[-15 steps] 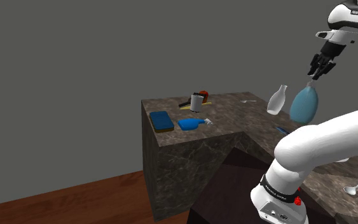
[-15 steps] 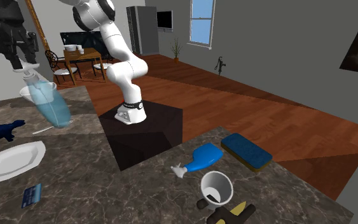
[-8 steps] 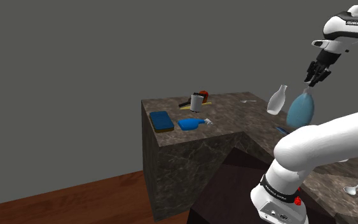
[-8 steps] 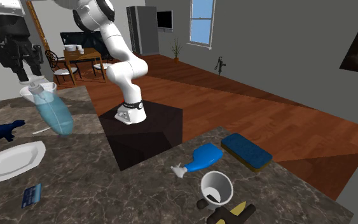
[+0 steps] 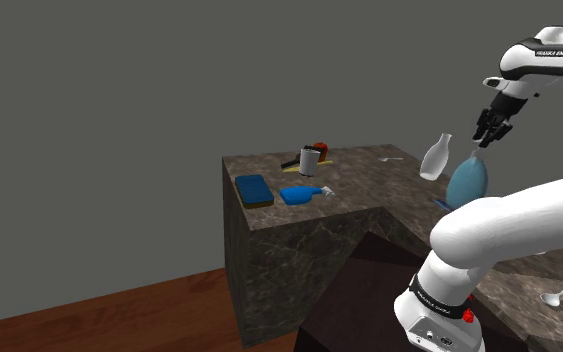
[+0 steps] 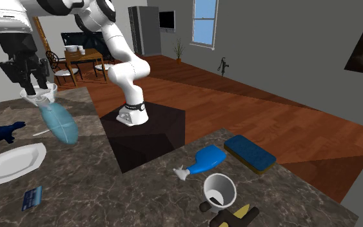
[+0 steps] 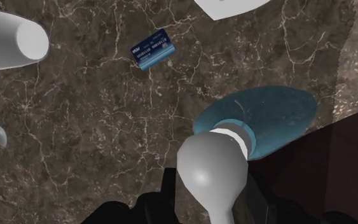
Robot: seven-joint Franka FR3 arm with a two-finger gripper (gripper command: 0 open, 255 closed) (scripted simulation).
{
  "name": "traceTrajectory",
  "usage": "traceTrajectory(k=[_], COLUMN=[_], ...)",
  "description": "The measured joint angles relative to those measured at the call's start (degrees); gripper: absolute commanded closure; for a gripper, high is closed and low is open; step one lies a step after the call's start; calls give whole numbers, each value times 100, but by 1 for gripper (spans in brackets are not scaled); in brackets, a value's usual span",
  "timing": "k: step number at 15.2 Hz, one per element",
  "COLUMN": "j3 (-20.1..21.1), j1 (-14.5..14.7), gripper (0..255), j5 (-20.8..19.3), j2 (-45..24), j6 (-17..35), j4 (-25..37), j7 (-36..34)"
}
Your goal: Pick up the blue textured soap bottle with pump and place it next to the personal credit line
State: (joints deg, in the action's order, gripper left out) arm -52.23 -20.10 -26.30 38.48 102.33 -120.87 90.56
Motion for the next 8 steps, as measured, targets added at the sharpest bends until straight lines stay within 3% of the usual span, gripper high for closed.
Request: traceTrajectory(k=[8], j3=[-252], j1=[-45], gripper=[255], j5=[-180], j2=[36], j6=[585], j4=[-583], j7=[-41])
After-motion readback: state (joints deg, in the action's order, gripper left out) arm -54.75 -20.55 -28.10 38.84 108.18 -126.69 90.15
